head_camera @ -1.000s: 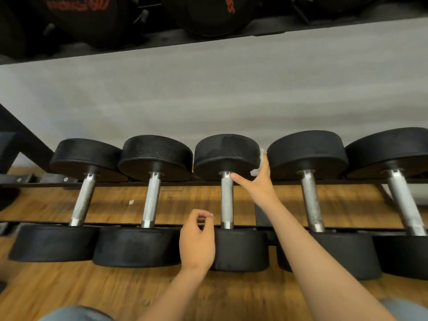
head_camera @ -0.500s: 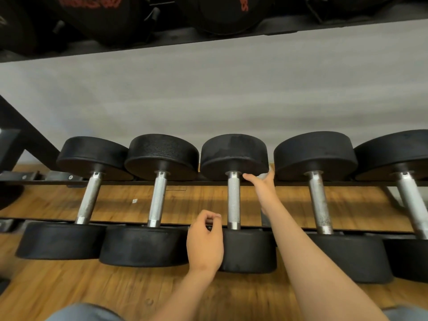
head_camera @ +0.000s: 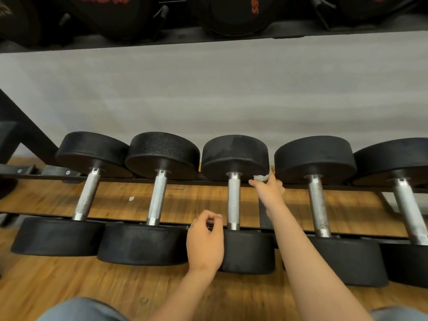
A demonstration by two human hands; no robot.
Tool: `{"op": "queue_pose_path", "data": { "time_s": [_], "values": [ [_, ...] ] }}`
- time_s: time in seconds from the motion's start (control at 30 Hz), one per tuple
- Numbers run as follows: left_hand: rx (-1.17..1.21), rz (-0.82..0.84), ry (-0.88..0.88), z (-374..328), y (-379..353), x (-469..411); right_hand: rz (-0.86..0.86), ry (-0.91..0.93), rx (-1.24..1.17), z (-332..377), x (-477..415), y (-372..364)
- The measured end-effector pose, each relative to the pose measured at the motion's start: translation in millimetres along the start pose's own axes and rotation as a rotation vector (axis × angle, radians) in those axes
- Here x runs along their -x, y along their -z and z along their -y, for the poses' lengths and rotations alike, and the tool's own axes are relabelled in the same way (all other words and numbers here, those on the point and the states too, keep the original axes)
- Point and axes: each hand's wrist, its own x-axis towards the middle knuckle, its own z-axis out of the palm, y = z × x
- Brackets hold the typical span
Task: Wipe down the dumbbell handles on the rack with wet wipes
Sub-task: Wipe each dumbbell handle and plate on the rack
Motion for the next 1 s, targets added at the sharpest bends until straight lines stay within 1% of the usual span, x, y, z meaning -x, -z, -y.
{"op": "queue_pose_path", "data": {
  "time_s": [0.1, 0.27, 0.33, 0.5, 0.6, 0.7, 0.77, 0.87, 0.93, 1.0],
  "values": [
    [-0.001, 0.002, 0.004, 0.3, -0.4, 0.0, -0.02, -0.004, -0.135, 4.5, 4.8, -2.0],
    [0.006, -0.002, 0.002, -0.2, -0.7, 0.6, -0.081, 0.091, -0.345, 2.5, 22.0, -9.5],
    [0.012, -0.001, 0.003, -0.4, -0.3, 1.0, -0.078, 0.11, -0.404, 2.5, 25.6, -10.2],
    [0.012, 0.002, 0.001, -2.0, 0.0, 1.7, -0.027, 0.18, -0.344, -3.2, 24.8, -9.7],
    [0.013, 0.004, -0.004, -2.4, -0.6, 1.2, -0.043, 0.219, -0.275, -3.9, 26.0, -10.6],
    [0.021, 0.001, -0.004, -1.9, -0.3, 1.4, -0.037, 0.247, -0.291, -1.1, 23.3, -10.1],
    [0.027, 0.002, -0.001, -1.7, 0.0, 1.9, 0.016, 0.223, -0.343, 0.5, 18.0, -8.9],
    [0.028, 0.008, -0.001, -1.8, 0.5, 2.2, 0.102, 0.116, -0.409, 3.3, 5.9, -6.2],
    [0.026, 0.012, -0.004, -1.5, 0.8, 2.1, 0.114, 0.077, -0.394, 4.3, -0.1, -5.9],
    [0.016, 0.016, -0.007, -1.9, 0.1, 2.2, 0.092, 0.078, -0.382, 2.6, -2.6, -5.4]
  ]
}}
